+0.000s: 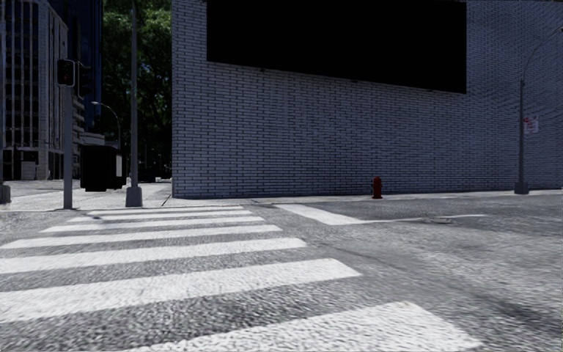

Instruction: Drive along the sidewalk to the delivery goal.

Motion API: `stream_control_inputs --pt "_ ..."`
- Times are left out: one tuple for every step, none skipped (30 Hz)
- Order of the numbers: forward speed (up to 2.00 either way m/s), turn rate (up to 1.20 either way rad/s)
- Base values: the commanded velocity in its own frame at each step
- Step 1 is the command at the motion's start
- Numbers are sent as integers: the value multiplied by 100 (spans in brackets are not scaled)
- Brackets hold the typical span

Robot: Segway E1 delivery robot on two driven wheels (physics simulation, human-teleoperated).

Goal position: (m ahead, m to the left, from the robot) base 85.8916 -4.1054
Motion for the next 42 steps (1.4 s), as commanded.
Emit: stream_control_inputs --pt "109 53" --pt "110 53" --pt "110 53" --pt "110 53" --pt "110 53" --pt "111 53" --pt "112 53" --pt "112 53" --pt "114 52" --pt "115 41" --pt "115 41" --pt "116 36" --pt "116 35" --pt "116 35" --pt "116 35" --pt "116 35" --pt "116 35" --pt "116 35" --pt "116 35" --pt "116 35" --pt "116 34" --pt "116 34" --pt "116 34" --pt "116 34" --pt "116 42" --pt "116 47" --pt "116 48" --pt "116 48" --pt "116 49" --pt "116 49" --pt "116 49" --pt "116 49" --pt "116 49" --pt "116 49" --pt "116 50" --pt "116 50" --pt "116 50" --pt "116 49" --pt "116 0" --pt "116 0" --pt "118 0" --pt "121 0"
